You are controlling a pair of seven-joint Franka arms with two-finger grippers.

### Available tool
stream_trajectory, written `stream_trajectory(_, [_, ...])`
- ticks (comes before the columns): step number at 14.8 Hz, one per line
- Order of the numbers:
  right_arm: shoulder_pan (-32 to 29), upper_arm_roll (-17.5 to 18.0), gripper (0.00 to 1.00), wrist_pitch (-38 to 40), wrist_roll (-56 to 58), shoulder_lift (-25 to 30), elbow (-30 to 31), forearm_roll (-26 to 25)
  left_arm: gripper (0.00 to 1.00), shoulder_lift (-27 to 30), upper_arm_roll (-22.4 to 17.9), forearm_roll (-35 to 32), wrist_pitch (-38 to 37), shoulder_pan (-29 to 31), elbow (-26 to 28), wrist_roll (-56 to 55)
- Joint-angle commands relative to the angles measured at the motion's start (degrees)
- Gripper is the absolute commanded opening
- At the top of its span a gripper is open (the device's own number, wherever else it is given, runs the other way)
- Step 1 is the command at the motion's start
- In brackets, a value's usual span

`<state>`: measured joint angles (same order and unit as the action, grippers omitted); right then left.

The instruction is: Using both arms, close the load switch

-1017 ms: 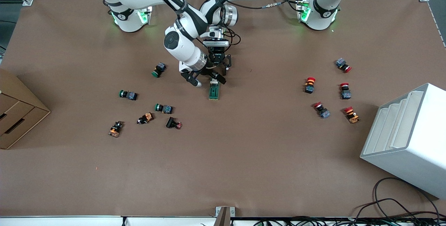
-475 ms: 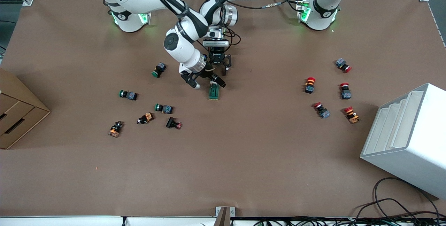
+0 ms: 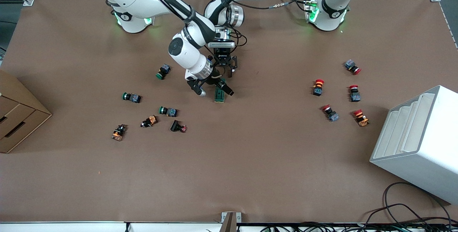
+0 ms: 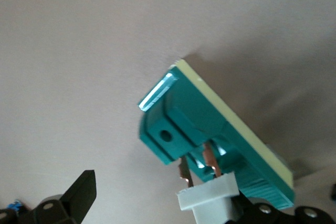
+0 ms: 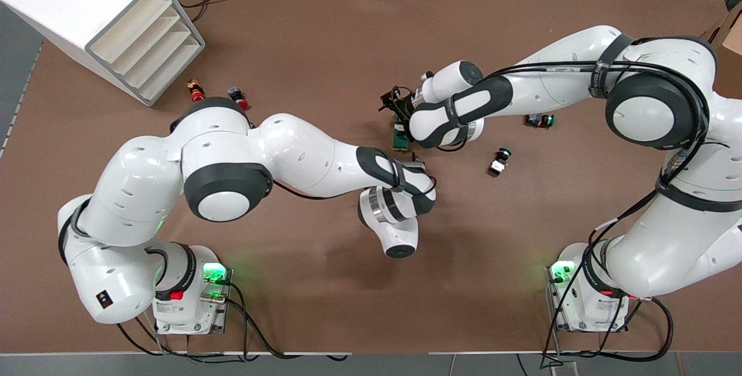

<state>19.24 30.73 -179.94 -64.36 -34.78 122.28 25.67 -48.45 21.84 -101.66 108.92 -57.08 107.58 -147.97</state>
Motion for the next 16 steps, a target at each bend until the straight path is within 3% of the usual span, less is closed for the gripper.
stream_trajectory(1, [-1.0,0.0,1.00,-0.7,0.8,-0.8,-2.0,1.1,0.95,-1.8,-0.1,0.0,0.8,-0.7,-2.2,1.0])
stream_trajectory(9, [-2.0,-0.3,1.00,0.1,1.0,-0.5,-3.9,1.1,0.96,-1.8,-0.1,0.0,0.8,-0.7,-2.2,1.0])
stream_trajectory(16, [-4.0,-0.5,1.00,9.9,0.9,0.1,-7.1,1.1,0.96,-1.7,-0.1,0.0,0.8,-0.6,-2.6,1.4])
